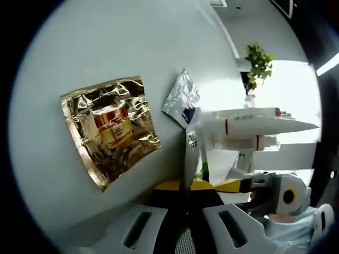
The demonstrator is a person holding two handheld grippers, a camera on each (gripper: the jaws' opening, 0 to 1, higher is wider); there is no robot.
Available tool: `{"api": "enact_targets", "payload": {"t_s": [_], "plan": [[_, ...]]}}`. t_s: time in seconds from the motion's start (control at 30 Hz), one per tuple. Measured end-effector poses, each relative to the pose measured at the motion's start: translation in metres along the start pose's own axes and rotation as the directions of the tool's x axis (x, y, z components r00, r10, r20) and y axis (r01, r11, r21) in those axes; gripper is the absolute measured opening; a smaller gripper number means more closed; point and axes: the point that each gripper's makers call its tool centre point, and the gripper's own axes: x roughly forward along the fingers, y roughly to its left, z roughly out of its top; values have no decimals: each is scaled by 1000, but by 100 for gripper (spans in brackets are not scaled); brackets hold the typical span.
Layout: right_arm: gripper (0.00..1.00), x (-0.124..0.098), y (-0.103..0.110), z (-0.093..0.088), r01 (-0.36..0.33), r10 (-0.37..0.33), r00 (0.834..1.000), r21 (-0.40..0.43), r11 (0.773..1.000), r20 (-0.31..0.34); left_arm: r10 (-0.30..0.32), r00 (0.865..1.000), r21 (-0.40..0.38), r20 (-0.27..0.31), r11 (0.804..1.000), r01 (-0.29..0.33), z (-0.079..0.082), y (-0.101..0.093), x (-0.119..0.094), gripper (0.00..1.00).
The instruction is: Arrange the skincare products in the storage area until every visible bottle or jar stands upright without overlapping.
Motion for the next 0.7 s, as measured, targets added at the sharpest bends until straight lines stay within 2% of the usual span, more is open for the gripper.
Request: {"api": "enact_targets", "payload": {"t_s": [0.17,0.3,0.43,0.5,0.53,0.63,0.7], "plan": [[23,8,-2,-9,10,-11,999,-30,1000,-46,1,1000,23,16,1000,-2,7,-1,1,0],[26,8,0,-9,18,-24,999,-112,994,-47,13,1000,58,10,998,-14,9,-2,2,0],[26,8,-5,-9,15,-17,999,-74,997,-36,4,1000,100,27,995,-6,13,-1,1,0],[25,8,-5,-9,19,-22,999,-72,997,-36,3,998,130,61,991,-11,19,-2,-1,0],[25,8,-5,-9,20,-22,999,-71,997,-37,3,995,168,98,986,-20,26,-2,-3,1],[25,8,-5,-9,22,-25,999,-66,998,-38,10,991,157,131,987,-30,34,0,-10,4],[25,8,-5,-9,22,-24,999,-66,998,-38,17,984,154,175,987,-44,43,4,-16,5]]}}
